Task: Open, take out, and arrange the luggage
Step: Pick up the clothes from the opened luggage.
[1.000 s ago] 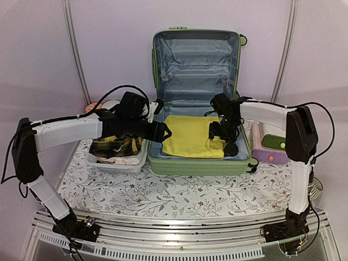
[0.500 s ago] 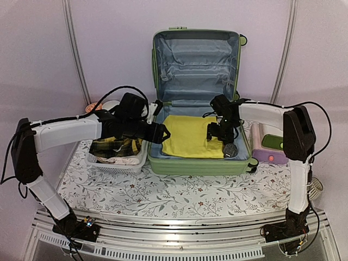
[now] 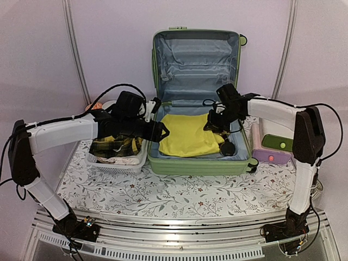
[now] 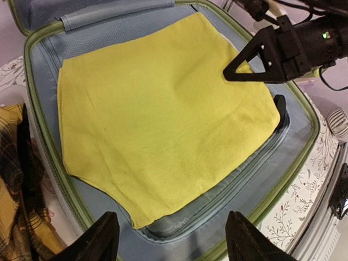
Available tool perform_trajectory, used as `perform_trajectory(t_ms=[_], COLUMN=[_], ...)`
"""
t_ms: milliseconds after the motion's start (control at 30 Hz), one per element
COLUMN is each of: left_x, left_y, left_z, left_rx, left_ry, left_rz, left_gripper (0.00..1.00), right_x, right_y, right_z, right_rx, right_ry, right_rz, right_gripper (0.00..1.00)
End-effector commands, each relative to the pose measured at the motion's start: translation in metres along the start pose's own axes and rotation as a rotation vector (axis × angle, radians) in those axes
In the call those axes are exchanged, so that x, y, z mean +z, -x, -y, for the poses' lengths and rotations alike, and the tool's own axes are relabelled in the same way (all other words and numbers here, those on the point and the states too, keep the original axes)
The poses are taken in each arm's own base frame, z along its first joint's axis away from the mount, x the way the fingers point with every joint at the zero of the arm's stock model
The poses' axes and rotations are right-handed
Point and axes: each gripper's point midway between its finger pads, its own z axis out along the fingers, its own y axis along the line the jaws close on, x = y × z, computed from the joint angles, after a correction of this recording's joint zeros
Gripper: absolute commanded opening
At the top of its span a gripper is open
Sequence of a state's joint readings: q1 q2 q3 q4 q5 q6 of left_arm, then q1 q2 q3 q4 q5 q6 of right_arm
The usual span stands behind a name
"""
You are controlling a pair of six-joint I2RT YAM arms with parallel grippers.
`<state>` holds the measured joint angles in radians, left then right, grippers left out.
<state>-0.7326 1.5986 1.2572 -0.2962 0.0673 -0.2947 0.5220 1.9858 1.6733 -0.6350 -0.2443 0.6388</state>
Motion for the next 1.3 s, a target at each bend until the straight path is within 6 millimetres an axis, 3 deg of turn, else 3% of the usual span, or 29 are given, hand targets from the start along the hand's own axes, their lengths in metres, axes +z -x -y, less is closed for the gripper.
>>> perform_trajectory(t_ms=[0,100,233,500,700,833,900,967,1267], left_x=[-0.006,-0.007,-0.007,-0.007,-0.006,-0.006,-0.006,-0.005,-0.001], left_y=[0.004,0.005,0.004,0.001,0.001,0.002,0.003,0.003,0.004], left_z=[0.006,0.007,0.007,0.008,0.009,0.009,0.009,0.009,0.011], left_rx=[0.018,0.016,0.01,0.008,0.006,0.013,0.014,0.015,0.018], left_ry=[-0.026,-0.028,-0.03,-0.034,-0.039,-0.035,-0.035,-0.037,-0.044], left_rz=[0.018,0.02,0.018,0.011,0.008,0.012,0.013,0.012,0.007], left_gripper=[0.7,0.7,0.7,0.7,0.7,0.7,0.7,0.7,0.7], right_x=[-0.038,-0.047,-0.051,-0.025,-0.001,0.005,0.004,0.004,0.039], right_y=[0.008,0.009,0.013,0.006,0.001,-0.003,-0.005,-0.007,-0.019], right_z=[-0.059,-0.064,-0.057,0.001,0.062,0.08,0.082,0.085,0.108], right_rx=[-0.043,-0.04,-0.035,-0.013,-0.004,-0.023,-0.042,-0.053,-0.016], right_ry=[0.192,0.204,0.158,-0.103,-0.272,-0.3,-0.305,-0.313,-0.376], right_rz=[0.056,0.069,0.098,0.077,0.04,0.009,0.001,-0.007,-0.083], right_gripper=[0.07,0.06,0.12,0.17,0.3,0.43,0.65,0.79,0.84])
